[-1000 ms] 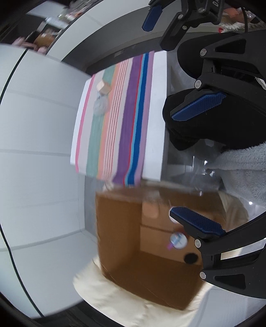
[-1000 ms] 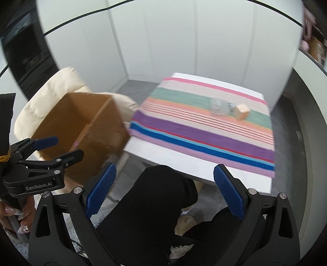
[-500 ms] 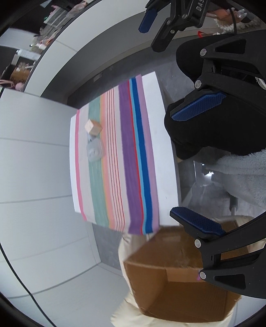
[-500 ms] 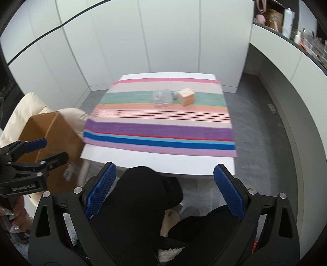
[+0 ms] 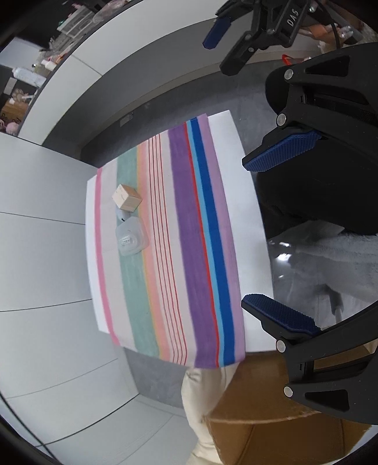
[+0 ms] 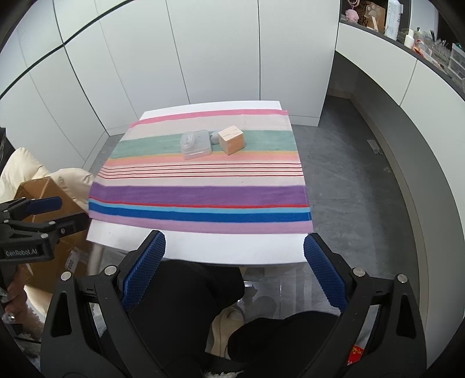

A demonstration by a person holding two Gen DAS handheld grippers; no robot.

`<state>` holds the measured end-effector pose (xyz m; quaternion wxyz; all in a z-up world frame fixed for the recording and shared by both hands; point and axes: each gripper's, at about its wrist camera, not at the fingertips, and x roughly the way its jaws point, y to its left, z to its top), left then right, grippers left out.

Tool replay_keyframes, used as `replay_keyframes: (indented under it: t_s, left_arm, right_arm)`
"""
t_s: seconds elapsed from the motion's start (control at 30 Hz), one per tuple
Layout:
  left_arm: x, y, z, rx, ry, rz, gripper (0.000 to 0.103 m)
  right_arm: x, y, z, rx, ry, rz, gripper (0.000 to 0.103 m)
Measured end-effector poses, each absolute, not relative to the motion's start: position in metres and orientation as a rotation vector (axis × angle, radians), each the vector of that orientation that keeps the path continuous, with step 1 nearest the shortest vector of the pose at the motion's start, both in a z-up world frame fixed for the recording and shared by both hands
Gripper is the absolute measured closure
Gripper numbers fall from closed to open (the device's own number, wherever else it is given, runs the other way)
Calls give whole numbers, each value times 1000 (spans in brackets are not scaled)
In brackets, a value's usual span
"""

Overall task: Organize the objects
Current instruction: 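Move both tools back from the box to the cloth, then grasp the clear plastic box with the left tool while the right tool grasps the beige cube box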

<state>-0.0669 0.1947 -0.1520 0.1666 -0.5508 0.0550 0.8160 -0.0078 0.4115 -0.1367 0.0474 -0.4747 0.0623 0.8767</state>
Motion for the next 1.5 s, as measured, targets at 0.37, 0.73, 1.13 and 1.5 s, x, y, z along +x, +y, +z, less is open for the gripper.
replay_keyframes:
  t_s: [0.37, 0.73, 1.13, 1.5]
  left_arm:
    - [-170, 235, -178, -1540, 227, 2359, 15]
    - [-277, 257, -254, -1561, 170, 2436, 15]
    - [-353, 274, -342, -1616, 116, 2495, 20]
    - [-350, 292, -338, -1539, 183, 2479, 63]
  right_arm:
    - [-106, 452, -190, -1500, 219, 2643, 5]
    - [-219, 463, -255, -1475, 198, 2699, 5]
    - [-300, 439, -322, -1488, 67, 2799, 6]
    - [-315, 427, -336, -1543, 35, 2784, 46]
